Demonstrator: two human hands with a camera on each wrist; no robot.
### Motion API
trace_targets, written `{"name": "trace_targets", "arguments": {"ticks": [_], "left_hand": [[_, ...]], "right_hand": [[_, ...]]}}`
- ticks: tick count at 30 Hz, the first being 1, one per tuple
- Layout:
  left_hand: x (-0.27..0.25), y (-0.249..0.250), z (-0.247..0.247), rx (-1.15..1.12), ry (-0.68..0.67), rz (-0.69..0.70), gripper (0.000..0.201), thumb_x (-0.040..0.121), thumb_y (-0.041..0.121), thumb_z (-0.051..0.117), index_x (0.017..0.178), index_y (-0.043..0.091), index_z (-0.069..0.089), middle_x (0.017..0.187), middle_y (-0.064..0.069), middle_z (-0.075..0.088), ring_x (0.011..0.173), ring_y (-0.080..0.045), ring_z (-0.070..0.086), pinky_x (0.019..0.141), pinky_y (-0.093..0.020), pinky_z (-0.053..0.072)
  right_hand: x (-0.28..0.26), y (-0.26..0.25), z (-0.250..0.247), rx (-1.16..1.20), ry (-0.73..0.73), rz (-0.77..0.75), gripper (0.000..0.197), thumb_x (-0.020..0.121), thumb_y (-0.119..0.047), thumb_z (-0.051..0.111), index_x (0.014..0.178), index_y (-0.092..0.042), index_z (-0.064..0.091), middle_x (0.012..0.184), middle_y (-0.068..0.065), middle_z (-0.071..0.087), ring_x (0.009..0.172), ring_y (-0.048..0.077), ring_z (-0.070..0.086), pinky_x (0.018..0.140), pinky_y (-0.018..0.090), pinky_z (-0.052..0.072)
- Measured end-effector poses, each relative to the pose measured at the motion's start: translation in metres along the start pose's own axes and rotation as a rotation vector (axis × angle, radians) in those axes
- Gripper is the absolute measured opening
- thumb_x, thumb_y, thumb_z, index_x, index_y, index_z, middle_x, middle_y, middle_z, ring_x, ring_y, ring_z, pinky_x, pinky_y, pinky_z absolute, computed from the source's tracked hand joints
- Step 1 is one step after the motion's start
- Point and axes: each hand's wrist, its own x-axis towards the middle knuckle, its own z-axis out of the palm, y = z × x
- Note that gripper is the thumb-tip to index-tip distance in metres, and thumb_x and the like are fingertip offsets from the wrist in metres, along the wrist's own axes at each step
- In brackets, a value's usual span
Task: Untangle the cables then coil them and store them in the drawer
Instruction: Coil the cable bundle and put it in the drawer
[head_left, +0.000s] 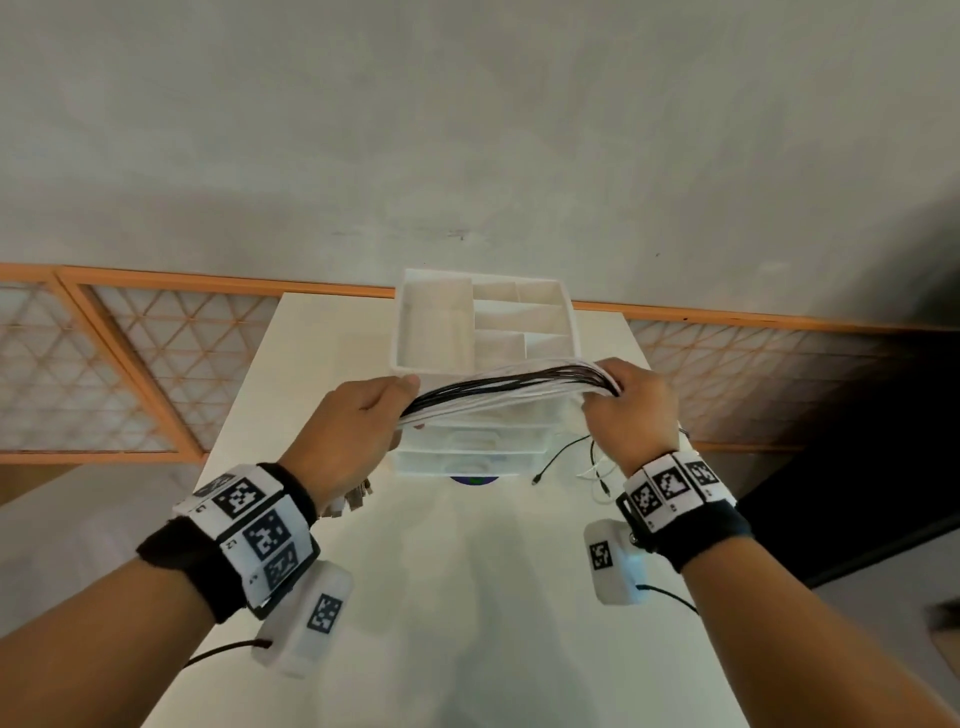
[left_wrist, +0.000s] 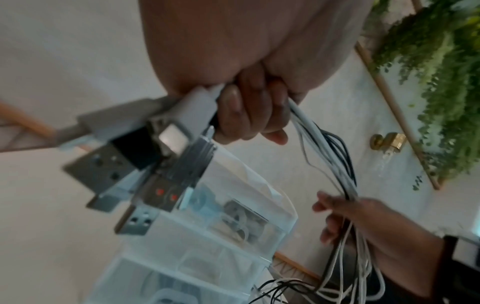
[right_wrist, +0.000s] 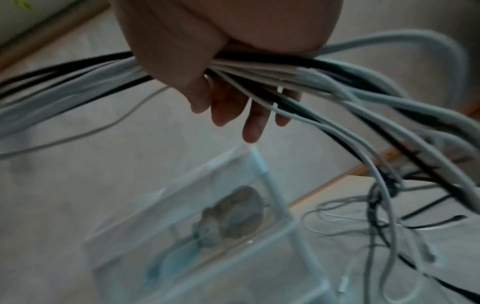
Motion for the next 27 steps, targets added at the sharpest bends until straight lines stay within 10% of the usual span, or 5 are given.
{"name": "trace_targets", "arguments": {"ticks": [3,8,14,22,27], "left_hand": [[0.000,-0.011,0.004,-0.079,0.012,-0.017,0.051,0.100,0.044,0.046,0.079,-0.001,0.058,0.050,0.008,0.039,0.044,-0.012,0.027,0.047,-0.024,0.026],[0.003,-0.032,0.013,-0.154,-0.086,-0.105,0.052,0.103,0.042,0.039,0.074,0.008,0.067,0.049,0.005,0.038,0.046,-0.013,0.030,0.048,-0.026,0.028],[-0.001,-0.055,0.020,-0.333,-0.359,-0.301,0.052,0.104,0.033,0.026,0.103,-0.002,0.065,0.060,-0.017,0.056,0.060,-0.028,0.053,0.073,-0.043,0.044],[0.004,-0.004,0.032,-0.446,-0.437,-0.118,0.072,0.099,0.064,0.021,0.110,0.009,0.067,0.099,-0.026,0.072,0.095,-0.037,0.070,0.085,-0.042,0.045],[0.012,0.057,0.025,-0.504,-0.488,0.021,0.093,0.085,0.079,0.023,0.104,0.000,0.069,0.075,-0.023,0.070,0.081,-0.036,0.071,0.088,-0.043,0.055]], "right_hand": [[0.002,0.006,-0.008,-0.055,-0.037,0.097,0.015,0.078,-0.008,0.059,0.070,-0.016,0.070,0.066,0.009,0.069,0.069,0.033,0.067,0.058,0.035,0.054],[0.007,-0.010,-0.019,0.088,0.128,-0.045,0.016,0.089,-0.018,0.064,0.077,-0.024,0.072,0.063,-0.010,0.064,0.059,0.009,0.060,0.055,0.024,0.043],[0.004,-0.033,-0.013,0.009,-0.008,-0.171,0.027,0.090,-0.020,0.062,0.063,-0.018,0.065,0.052,-0.003,0.056,0.052,0.018,0.052,0.050,0.027,0.037],[-0.009,-0.072,-0.015,-0.069,-0.108,-0.327,0.018,0.084,-0.010,0.058,0.068,-0.012,0.066,0.056,-0.001,0.057,0.062,0.027,0.057,0.054,0.030,0.038],[-0.016,-0.083,-0.016,-0.019,-0.136,-0.296,0.027,0.088,-0.026,0.062,0.064,-0.017,0.065,0.053,-0.007,0.054,0.059,0.017,0.052,0.055,0.027,0.033]]}}
